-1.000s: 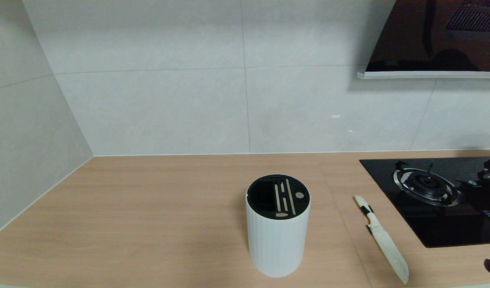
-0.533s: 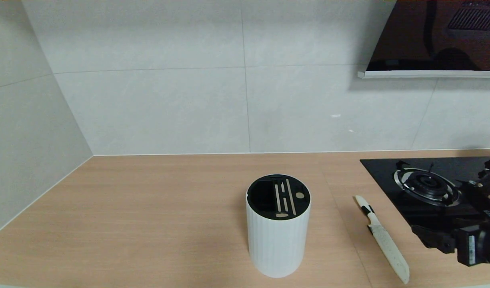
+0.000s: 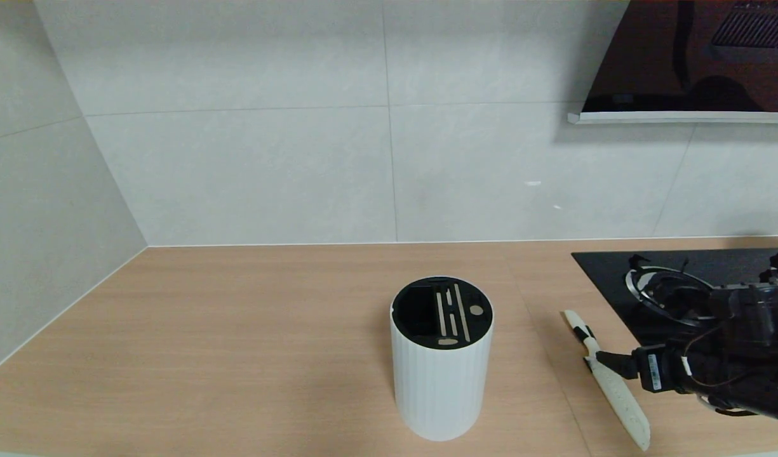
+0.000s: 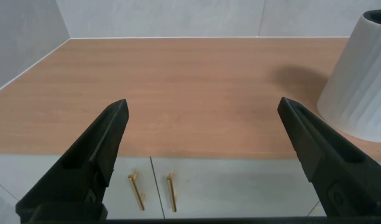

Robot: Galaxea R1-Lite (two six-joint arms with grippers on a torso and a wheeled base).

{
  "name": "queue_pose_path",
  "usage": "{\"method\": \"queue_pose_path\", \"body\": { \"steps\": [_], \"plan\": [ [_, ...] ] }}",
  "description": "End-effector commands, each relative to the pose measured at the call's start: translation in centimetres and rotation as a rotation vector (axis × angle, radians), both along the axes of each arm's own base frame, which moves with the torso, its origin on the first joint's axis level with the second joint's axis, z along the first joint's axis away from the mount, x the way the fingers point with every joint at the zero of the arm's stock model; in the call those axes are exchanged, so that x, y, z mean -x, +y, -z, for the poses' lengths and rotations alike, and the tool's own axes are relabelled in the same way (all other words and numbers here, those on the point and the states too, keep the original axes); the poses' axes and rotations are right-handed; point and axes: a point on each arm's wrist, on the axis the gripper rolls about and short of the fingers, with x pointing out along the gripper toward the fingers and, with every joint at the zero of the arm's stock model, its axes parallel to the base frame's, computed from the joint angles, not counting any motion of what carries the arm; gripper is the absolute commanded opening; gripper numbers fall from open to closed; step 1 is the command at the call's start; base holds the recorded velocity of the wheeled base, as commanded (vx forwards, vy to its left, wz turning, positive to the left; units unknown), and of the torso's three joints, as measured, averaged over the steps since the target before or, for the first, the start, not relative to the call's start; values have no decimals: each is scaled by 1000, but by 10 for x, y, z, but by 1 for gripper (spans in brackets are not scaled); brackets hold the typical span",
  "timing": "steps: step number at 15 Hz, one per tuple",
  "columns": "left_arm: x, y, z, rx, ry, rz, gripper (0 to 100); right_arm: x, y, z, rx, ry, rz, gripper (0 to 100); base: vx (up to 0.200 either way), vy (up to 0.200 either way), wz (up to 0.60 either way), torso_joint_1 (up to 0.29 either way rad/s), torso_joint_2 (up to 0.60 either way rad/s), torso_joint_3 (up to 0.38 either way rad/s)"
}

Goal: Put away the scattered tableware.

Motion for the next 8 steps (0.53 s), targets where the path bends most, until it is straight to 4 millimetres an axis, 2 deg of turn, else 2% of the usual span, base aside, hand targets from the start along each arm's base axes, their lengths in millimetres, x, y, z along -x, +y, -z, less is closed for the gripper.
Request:
{"method": "queue_pose_path", "body": {
  "steps": [1, 6, 8],
  "plan": [
    [0, 0, 0, 0, 2, 0, 100, -14, 6, 34, 27, 121, -7, 100, 0, 0, 0, 0, 0, 0],
    [0, 0, 0, 0, 2, 0, 100, -35, 8, 76, 64, 108, 40, 100, 0, 0, 0, 0, 0, 0],
    [0, 0, 0, 0, 2, -2, 100, -40, 7, 84, 90, 84, 81, 100, 0, 0, 0, 0, 0, 0]
  ]
}}
